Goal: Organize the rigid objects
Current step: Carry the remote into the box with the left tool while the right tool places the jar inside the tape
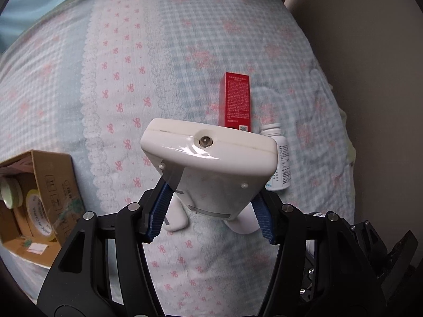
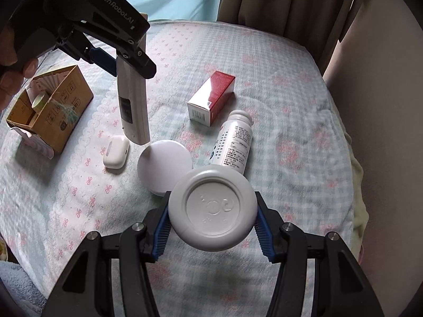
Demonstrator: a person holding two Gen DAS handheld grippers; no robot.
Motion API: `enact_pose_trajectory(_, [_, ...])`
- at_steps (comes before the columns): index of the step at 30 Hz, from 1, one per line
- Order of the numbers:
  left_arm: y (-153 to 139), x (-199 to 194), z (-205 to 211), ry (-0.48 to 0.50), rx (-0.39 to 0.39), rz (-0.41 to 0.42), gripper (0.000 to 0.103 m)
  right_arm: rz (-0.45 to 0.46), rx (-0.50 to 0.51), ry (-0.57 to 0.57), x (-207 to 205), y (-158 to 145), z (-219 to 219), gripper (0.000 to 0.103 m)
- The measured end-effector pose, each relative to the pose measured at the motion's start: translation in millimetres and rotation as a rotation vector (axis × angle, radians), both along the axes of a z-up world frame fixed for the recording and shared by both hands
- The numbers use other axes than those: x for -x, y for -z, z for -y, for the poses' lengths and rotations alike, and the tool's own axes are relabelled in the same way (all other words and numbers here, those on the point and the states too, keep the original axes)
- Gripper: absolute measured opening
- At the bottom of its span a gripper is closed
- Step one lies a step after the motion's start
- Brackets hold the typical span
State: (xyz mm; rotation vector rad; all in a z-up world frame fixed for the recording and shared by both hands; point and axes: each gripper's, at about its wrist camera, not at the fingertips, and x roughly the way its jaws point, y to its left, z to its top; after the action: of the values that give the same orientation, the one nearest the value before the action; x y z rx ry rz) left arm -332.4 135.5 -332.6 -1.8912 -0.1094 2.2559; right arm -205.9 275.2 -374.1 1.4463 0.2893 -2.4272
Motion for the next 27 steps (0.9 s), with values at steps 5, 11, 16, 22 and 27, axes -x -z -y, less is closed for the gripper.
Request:
enact_pose_trajectory(5, [-35, -12, 7, 0.002, -0.041, -0.054, 0.054, -0.026, 0.013, 0.015, -4, -34, 5, 0.052])
enact_pose_trajectory(11, [-92, -44, 37, 0.015, -0.073, -0.12, 0.054, -0.053, 0.032, 0.024, -9, -89, 22, 0.052])
enact_pose_trajectory(16, [-132, -70, 90, -0.016, -0.092, -0.162, 0.054, -0.072, 0.058, 0.017, -15, -134, 57, 0.052])
enact_pose_trajectory(22, [-164, -100, 181, -0.086, -0.062, -0.213, 0.054, -0.091, 0.118, -0.01, -24, -174, 124, 0.052])
enact_pose_trajectory(27, [-177, -126, 270, -0.16, -0.019, -0.228, 0.054, -0.098, 0.163, -0.061, -36, -193, 191, 0.052])
